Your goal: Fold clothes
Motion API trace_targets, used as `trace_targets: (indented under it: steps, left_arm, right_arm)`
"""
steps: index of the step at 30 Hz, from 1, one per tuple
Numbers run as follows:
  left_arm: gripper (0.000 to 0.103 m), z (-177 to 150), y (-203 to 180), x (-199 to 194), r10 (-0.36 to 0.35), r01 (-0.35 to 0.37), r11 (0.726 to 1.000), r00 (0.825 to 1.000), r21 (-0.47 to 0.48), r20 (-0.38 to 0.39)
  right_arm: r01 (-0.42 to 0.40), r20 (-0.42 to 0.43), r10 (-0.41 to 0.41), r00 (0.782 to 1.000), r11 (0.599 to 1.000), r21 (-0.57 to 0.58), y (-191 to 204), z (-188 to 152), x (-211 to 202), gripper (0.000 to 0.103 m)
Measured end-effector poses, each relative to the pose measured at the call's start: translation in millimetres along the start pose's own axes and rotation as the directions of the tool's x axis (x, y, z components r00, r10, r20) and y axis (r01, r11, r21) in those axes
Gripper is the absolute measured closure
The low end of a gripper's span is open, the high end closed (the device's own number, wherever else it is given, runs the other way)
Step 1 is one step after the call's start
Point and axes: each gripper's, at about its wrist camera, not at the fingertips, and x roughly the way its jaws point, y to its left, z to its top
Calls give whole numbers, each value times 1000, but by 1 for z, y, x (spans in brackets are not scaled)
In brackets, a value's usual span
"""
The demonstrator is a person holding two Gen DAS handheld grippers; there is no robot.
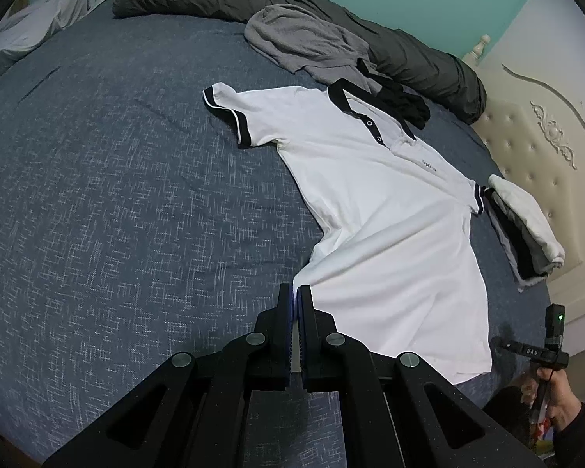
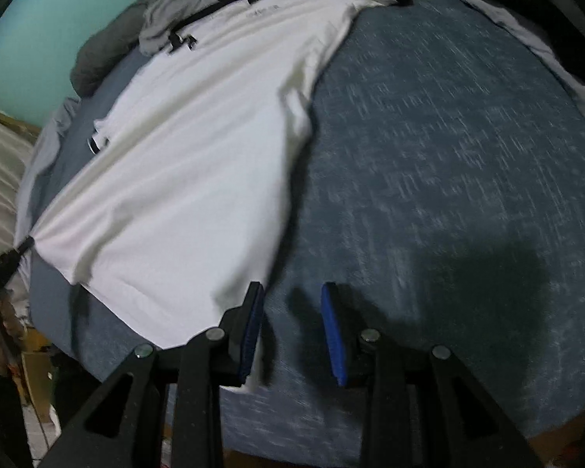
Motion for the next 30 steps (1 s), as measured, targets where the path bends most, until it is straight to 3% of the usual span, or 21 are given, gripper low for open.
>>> trace_targets:
  steps: [7, 13, 25, 26, 27, 30]
  left_arm:
    - [101, -3, -4, 0, -4, 4, 1000, 1000, 2, -4]
    - [101, -6, -5, 1, -7, 7, 1000, 1000, 3, -11]
    - [101, -12, -3, 4, -18, 18, 1000, 999, 0, -27]
    - [101, -12, -3, 4, -18, 18, 1000, 999, 0, -27]
    - [101, -13, -3, 4, -18, 18, 1000, 999, 1, -28]
    - [101, -14, -2, 3, -19, 19, 1000, 999, 0, -30]
  right_arm:
    - [58, -25, -61, 998, 994, -88, 25, -10, 15, 73]
    - [20, -46, -27, 999, 989, -144, 58, -14, 25, 73]
    - [-41, -75, 35, 997, 996, -79, 66, -12, 35, 71]
    - [-46, -75, 40, 996, 996, -82, 67, -12, 35, 76]
    - [-56, -73, 50, 996, 995, -81, 66, -13, 33, 88]
    - [-65, -67, 59, 996, 994, -89, 64, -16, 27, 99]
